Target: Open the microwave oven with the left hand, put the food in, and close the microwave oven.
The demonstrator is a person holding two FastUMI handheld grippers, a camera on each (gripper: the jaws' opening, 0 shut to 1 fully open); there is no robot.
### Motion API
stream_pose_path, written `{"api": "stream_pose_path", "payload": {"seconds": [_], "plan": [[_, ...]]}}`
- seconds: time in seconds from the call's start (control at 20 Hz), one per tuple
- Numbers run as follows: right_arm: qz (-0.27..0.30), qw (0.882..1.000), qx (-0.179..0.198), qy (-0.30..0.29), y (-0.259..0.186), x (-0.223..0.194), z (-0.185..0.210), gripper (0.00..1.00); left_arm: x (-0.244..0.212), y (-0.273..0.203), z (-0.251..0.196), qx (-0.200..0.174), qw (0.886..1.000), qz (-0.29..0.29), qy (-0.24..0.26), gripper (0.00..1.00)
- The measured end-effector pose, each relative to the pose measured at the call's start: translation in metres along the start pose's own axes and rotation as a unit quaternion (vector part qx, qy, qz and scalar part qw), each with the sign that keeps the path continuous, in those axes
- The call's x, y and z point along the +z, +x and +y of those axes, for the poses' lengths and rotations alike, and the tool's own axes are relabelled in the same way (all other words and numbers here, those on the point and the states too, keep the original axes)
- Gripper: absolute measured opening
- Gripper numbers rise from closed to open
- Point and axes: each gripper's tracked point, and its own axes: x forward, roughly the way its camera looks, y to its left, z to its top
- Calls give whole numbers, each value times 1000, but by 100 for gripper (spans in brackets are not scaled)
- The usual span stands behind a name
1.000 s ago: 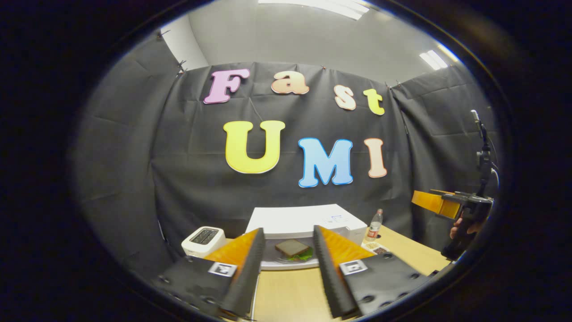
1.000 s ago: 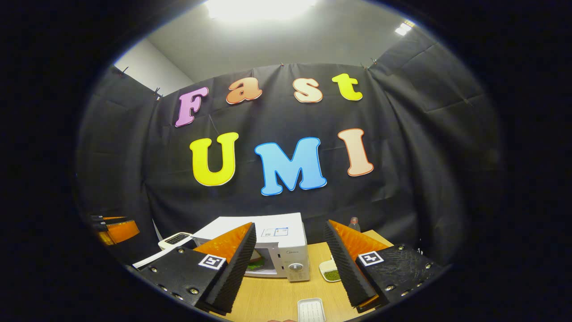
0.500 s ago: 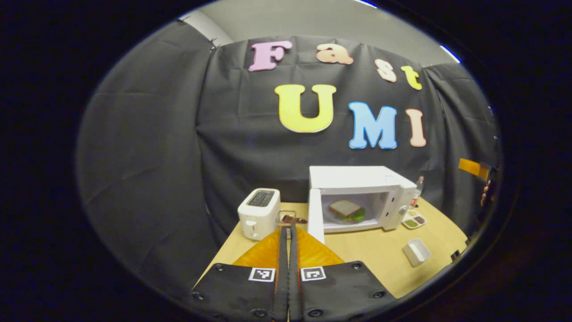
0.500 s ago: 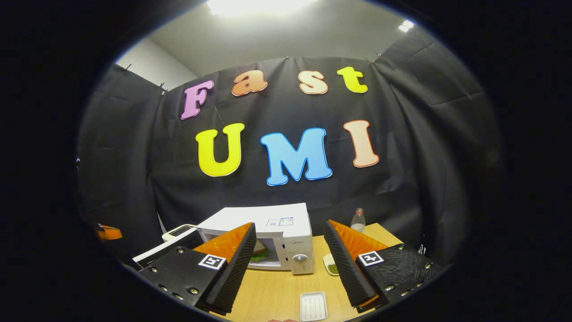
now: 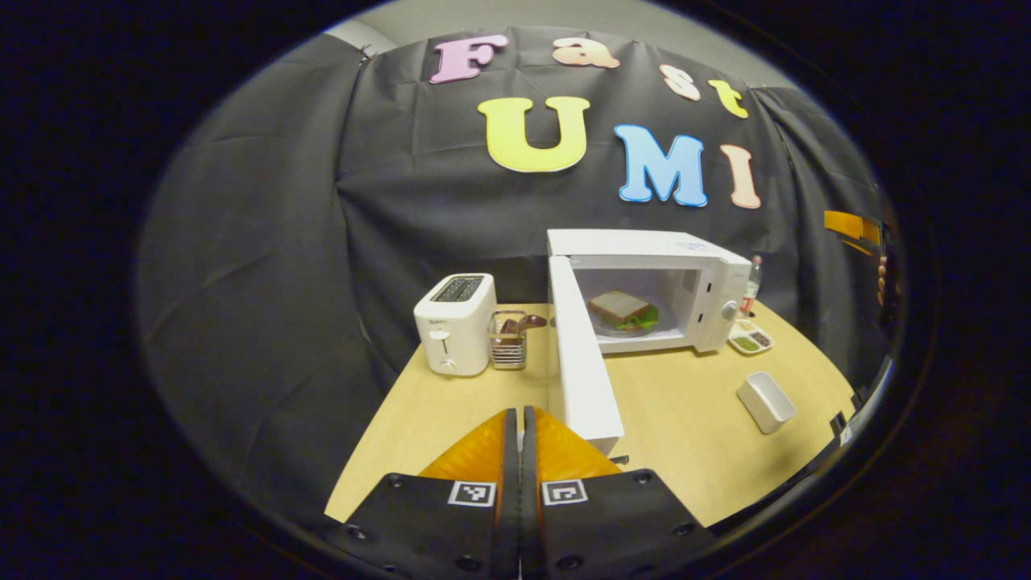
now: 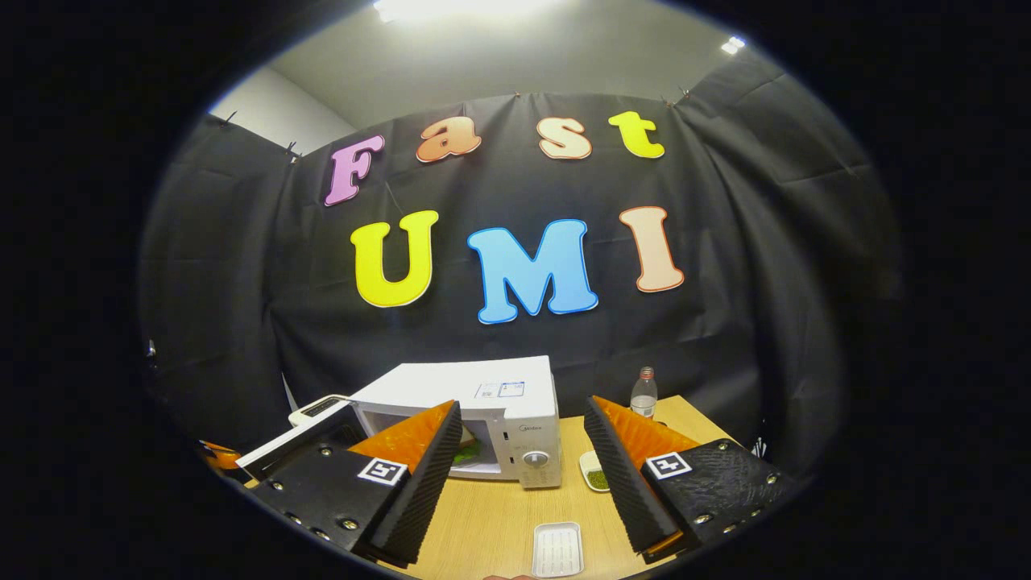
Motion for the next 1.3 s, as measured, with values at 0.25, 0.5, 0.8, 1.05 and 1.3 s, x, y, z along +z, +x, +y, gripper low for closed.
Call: {"api": "stream_pose_path", "payload": {"seconds": [0.25,0.5,0.8,1.05,1.3], "plan": [[-6,1000,4,-9,6,7,-8,92,15,0,-63,-51,998,-11,-21,7],[-12,1000,4,-10,10,14,-23,92,13,21,-133,-98,995,-4,-27,7],[-21,1000,-5,-12,10,18,-53,92,31,56,-206,-145,989,-7,-17,7],[-32,999,-17,-22,12,25,-78,92,52,92,-256,-180,984,-5,-12,7],[-32,998,-32,-32,14,27,-101,92,76,127,-293,-195,981,-14,-12,7]]}}
